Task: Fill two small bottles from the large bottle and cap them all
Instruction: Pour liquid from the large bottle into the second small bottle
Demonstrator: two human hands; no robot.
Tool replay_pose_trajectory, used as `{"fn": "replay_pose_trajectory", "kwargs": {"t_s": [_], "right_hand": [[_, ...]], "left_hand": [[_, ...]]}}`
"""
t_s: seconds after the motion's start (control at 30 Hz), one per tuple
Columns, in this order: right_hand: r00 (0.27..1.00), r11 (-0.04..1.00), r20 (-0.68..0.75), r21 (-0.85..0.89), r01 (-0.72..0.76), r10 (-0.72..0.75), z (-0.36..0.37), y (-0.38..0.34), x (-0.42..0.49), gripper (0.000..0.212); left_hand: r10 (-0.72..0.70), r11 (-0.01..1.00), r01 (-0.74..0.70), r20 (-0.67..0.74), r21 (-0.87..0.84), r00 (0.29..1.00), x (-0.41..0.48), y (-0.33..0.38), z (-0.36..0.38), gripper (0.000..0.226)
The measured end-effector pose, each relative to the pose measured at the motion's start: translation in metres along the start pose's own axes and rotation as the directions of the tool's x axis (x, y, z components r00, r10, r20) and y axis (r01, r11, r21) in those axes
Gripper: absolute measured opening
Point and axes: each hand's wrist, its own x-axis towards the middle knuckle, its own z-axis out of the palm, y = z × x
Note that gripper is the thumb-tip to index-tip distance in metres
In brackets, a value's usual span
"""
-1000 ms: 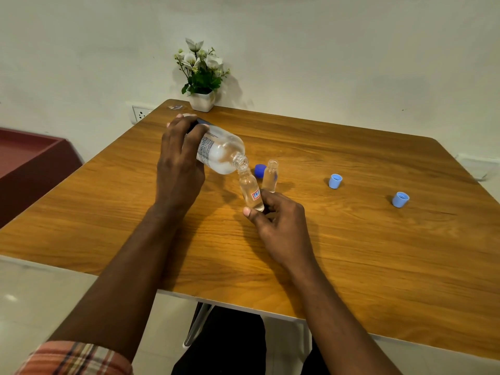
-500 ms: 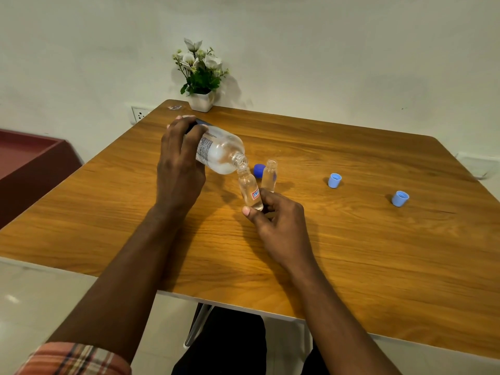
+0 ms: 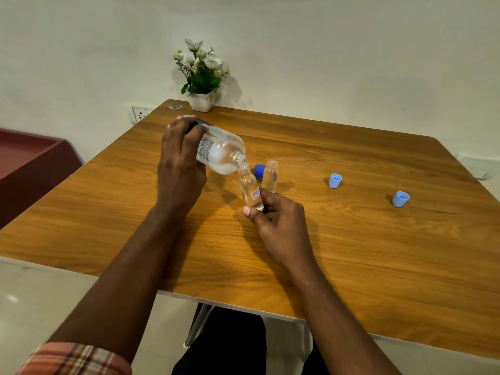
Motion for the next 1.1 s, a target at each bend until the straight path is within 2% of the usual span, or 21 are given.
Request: {"fn": "replay_pose_trajectory", "kwargs": {"t_s": [1.1], "right_hand": [[1.0, 1.0, -0.004, 0.007, -0.006, 0.006, -0.0003, -0.0001, -0.0001, 0.02]], "left_hand": [[-0.012, 1.0, 0.012, -0.018, 0.003, 1.0, 0.0003, 0.0027, -0.0008, 0.055]]}}
